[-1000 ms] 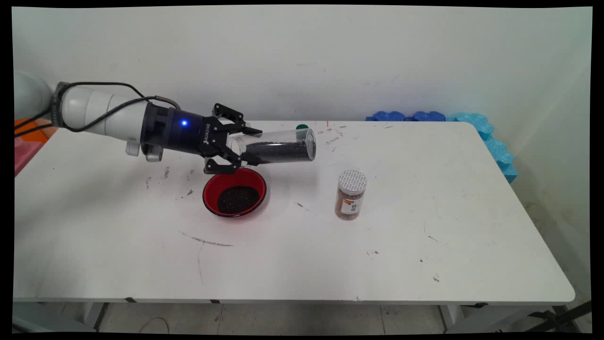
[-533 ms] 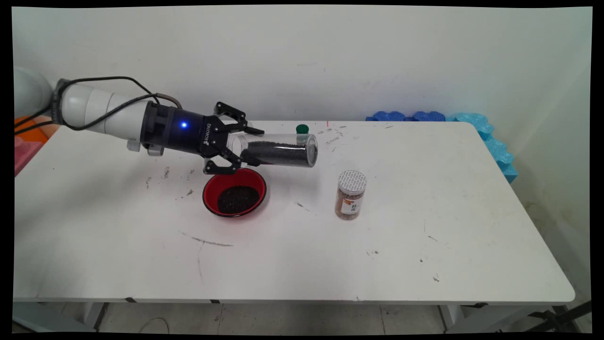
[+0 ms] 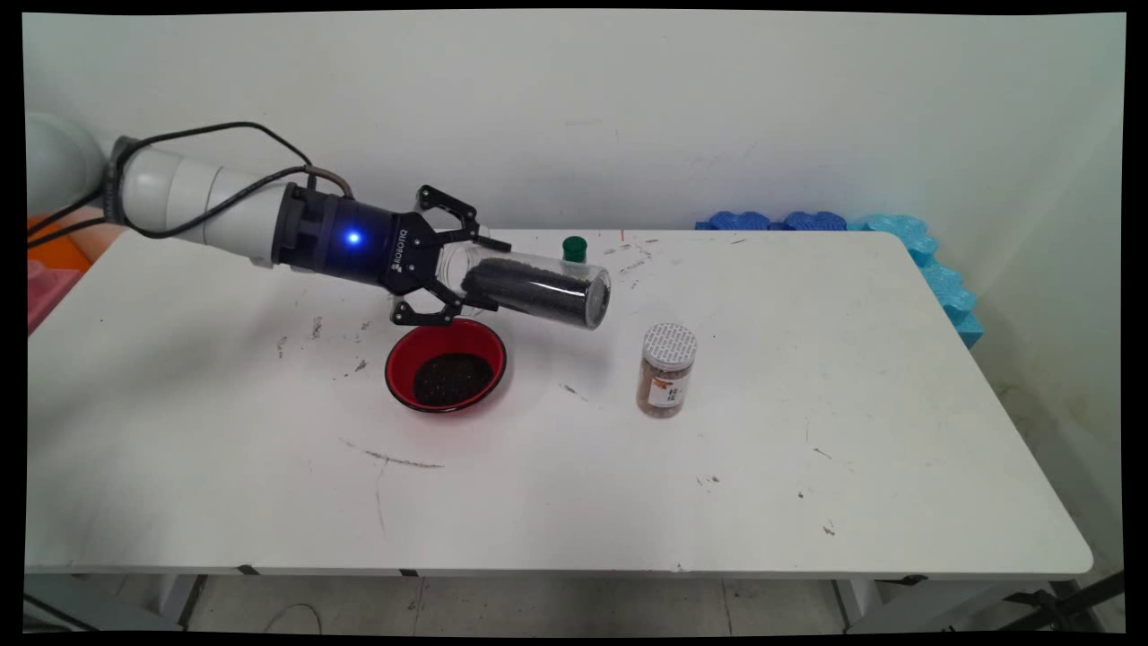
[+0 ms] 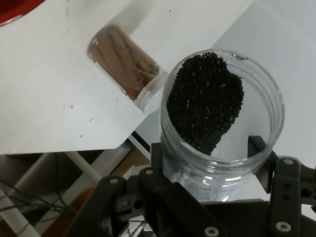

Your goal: Pour the black seasoning powder in the red bowl

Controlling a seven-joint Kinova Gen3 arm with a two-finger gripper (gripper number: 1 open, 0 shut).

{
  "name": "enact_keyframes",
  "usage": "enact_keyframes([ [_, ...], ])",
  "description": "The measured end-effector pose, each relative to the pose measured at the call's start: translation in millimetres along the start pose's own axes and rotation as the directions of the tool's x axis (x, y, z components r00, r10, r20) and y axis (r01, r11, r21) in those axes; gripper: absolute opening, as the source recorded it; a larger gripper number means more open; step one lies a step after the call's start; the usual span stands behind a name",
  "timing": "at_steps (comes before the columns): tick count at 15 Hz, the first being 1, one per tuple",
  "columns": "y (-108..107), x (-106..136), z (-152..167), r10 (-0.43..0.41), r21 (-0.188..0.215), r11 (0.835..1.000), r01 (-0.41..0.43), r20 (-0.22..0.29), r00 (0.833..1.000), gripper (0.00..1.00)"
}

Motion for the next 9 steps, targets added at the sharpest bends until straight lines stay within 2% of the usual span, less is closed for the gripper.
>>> enact_keyframes([
  [5,6,-3,1,0.118,0.007,0.993,-0.118,0.001,0.993,0.0],
  [9,12,-5,2,0.215,0.016,0.976,-0.215,0.0,0.977,0.0],
])
